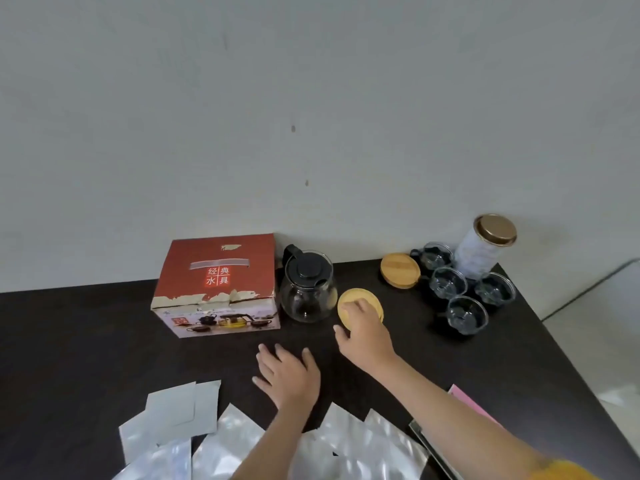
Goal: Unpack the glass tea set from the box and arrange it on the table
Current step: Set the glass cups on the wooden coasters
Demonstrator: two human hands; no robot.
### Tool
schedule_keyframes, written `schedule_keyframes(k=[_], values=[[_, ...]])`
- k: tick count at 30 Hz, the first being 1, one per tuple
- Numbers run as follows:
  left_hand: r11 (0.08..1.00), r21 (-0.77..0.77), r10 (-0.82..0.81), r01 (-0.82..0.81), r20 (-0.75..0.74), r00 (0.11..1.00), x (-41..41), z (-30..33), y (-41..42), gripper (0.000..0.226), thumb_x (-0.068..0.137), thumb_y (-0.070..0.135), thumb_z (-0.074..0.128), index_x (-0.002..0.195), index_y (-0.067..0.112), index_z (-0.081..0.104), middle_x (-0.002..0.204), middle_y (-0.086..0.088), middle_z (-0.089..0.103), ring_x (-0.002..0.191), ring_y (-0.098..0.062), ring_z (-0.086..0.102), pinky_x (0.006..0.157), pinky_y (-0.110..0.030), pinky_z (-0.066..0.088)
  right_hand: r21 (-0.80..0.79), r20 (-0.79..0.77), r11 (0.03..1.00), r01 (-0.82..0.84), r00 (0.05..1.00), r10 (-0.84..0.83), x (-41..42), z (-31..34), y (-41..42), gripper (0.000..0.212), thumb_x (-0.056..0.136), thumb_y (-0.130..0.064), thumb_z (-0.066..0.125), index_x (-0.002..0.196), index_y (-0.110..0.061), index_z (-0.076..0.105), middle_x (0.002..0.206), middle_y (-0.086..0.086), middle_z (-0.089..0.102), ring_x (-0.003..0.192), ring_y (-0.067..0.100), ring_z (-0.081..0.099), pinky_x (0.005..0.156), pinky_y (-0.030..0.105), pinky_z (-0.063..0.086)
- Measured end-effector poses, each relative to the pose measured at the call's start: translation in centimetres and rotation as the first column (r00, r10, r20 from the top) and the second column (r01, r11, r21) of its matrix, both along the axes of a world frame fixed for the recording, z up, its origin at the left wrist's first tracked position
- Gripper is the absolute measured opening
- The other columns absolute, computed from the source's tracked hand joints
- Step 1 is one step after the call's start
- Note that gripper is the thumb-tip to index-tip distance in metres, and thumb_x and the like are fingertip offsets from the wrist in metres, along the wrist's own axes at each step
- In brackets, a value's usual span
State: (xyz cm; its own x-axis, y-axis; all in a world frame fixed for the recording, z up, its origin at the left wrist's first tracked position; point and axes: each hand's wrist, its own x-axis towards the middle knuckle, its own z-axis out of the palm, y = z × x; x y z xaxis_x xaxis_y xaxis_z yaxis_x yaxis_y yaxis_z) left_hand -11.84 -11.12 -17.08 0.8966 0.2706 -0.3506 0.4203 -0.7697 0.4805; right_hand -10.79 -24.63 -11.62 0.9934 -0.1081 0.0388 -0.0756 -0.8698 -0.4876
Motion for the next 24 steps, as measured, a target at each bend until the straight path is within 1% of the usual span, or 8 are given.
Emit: schedule_keyframes(k=[2, 4, 6, 7, 12, 18, 20, 24], values=[[0.996, 0.077, -0.053, 0.052, 0.018, 0.998, 0.4, -1.0, -1.6, 0.069, 0.094, 0.046, 0.037, 0.148, 0.005, 0.021, 0.158, -0.016, 0.005, 0.146, -0.031, 0.002, 0.114, -0.057, 0.008, -0.058, -0.149, 0.997, 0.059, 0.987, -0.067, 1.4, -0.4, -2.0, 0.063, 0.085, -0.039, 0.066, 0.136, -0.013, 0.039, 0.136, 0.007, 0.040, 0.124, 0.026, 0.041, 0.091, 0.035, 0.047], [0.986, 0.149, -0.074, 0.069, 0.030, 0.997, 0.5, -2.0, -2.5, 0.073, 0.093, 0.049, 0.035, 0.149, 0.005, 0.019, 0.158, -0.019, 0.006, 0.146, -0.033, 0.004, 0.112, -0.059, 0.010, -0.091, -0.275, 0.992, 0.091, 0.955, -0.113, 2.8, -1.1, -3.3, 0.090, 0.077, -0.047, 0.073, 0.146, -0.015, 0.025, 0.149, 0.011, 0.028, 0.134, 0.031, 0.031, 0.107, 0.042, 0.037], [0.973, 0.221, -0.080, 0.071, 0.031, 0.996, 0.6, -3.0, -2.8, 0.077, 0.091, 0.054, 0.031, 0.149, 0.004, 0.019, 0.156, -0.021, 0.011, 0.145, -0.036, 0.008, 0.109, -0.062, 0.014, -0.070, -0.355, 0.991, 0.116, 0.925, -0.134, 4.0, -2.1, -4.2, 0.108, 0.071, -0.052, 0.076, 0.151, -0.016, 0.014, 0.156, 0.011, 0.017, 0.141, 0.033, 0.022, 0.115, 0.047, 0.027], [0.968, 0.242, -0.075, 0.063, 0.040, 0.996, 0.7, -3.4, -3.0, 0.079, 0.089, 0.056, 0.029, 0.147, 0.004, 0.022, 0.155, -0.022, 0.015, 0.144, -0.037, 0.012, 0.108, -0.064, 0.016, -0.052, -0.373, 0.990, 0.127, 0.918, -0.138, 4.4, -2.7, -4.5, 0.112, 0.069, -0.054, 0.077, 0.151, -0.016, 0.011, 0.156, 0.011, 0.015, 0.141, 0.033, 0.020, 0.115, 0.047, 0.026], [0.958, 0.283, -0.065, 0.038, 0.086, 0.994, 0.9, -4.3, -3.4, 0.084, 0.081, 0.059, 0.023, 0.143, 0.002, 0.033, 0.151, -0.023, 0.026, 0.140, -0.039, 0.020, 0.103, -0.067, 0.022, 0.038, -0.280, 0.984, 0.174, 0.947, -0.157, 4.6, -4.7, -4.6, 0.107, 0.068, -0.050, 0.079, 0.149, -0.015, 0.018, 0.145, 0.006, 0.024, 0.132, 0.027, 0.025, 0.099, 0.036, 0.042], [0.951, 0.307, -0.058, 0.026, 0.097, 0.994, 1.0, -4.8, -3.3, 0.085, 0.080, 0.060, 0.025, 0.142, 0.002, 0.033, 0.151, -0.023, 0.025, 0.140, -0.038, 0.020, 0.103, -0.068, 0.021, 0.219, -0.318, 0.951, 0.216, 0.938, -0.140, 4.3, -4.1, -6.0, 0.110, 0.065, -0.046, 0.081, 0.149, -0.018, 0.017, 0.144, 0.002, 0.025, 0.135, 0.024, 0.026, 0.100, 0.038, 0.041], [0.949, 0.314, -0.061, 0.026, 0.104, 0.993, 1.0, -4.9, -3.4, 0.084, 0.080, 0.059, 0.027, 0.141, 0.002, 0.034, 0.150, -0.023, 0.027, 0.139, -0.039, 0.021, 0.102, -0.068, 0.022, 0.196, -0.318, 0.958, 0.207, 0.938, -0.138, 3.8, -3.5, -7.7, 0.109, 0.067, -0.041, 0.081, 0.150, -0.017, 0.015, 0.143, 0.004, 0.025, 0.135, 0.025, 0.027, 0.098, 0.037, 0.041], [0.946, 0.323, -0.064, 0.025, 0.113, 0.991, 0.9, -4.8, -3.3, 0.083, 0.081, 0.059, 0.028, 0.141, 0.002, 0.035, 0.149, -0.024, 0.028, 0.138, -0.040, 0.022, 0.101, -0.069, 0.024, 0.031, -0.361, 0.989, 0.144, 0.924, -0.123, 2.8, -3.1, -11.3, 0.105, 0.066, -0.036, 0.078, 0.148, -0.015, 0.016, 0.141, 0.007, 0.023, 0.133, 0.028, 0.029, 0.093, 0.038, 0.044]])
